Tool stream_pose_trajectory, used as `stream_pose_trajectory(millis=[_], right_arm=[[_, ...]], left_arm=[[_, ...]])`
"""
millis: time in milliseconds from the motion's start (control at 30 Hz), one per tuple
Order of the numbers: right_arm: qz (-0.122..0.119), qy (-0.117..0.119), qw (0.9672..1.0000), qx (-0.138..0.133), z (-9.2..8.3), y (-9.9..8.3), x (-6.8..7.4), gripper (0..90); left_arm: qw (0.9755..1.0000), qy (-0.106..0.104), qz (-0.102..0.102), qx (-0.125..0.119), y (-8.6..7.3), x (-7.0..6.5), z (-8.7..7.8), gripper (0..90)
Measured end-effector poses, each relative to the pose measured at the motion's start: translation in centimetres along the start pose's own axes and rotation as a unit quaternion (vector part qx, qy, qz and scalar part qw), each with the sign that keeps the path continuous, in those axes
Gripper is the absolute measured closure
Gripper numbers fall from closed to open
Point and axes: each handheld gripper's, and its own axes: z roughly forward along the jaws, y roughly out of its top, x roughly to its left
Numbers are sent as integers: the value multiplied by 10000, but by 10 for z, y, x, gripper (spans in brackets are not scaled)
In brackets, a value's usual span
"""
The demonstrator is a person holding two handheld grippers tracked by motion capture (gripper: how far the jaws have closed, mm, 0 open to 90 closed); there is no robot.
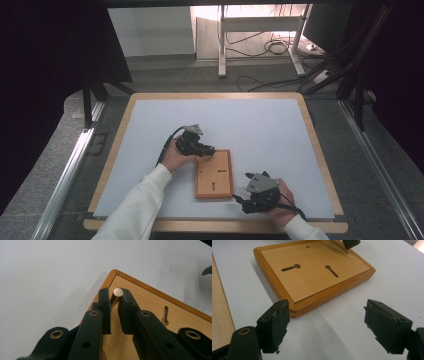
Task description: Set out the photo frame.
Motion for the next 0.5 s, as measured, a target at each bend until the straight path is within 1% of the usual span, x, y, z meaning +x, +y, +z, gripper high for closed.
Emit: stream_pose_trajectory(millis=[100, 200, 233, 400, 500], right_arm=[[-35, 31, 10000, 60, 3, 1, 3, 175], [-125, -36, 9998, 118, 7, 3, 7, 154], [-155, -54, 9998, 135, 8, 5, 8, 149], [-538, -103, 9981, 273, 18, 9, 20, 138], [-703, -184, 9967, 351, 23, 11, 25, 137]], left_arm=[[10000, -31, 8, 32, 1, 1, 0, 819], [10000, -62, 11, 58, 1, 2, 0, 817], [10000, -77, -18, 38, 1, 2, 0, 816], [9999, -148, -38, 64, 1, 5, 0, 816], [9998, -191, -95, 33, 1, 7, 0, 816]])
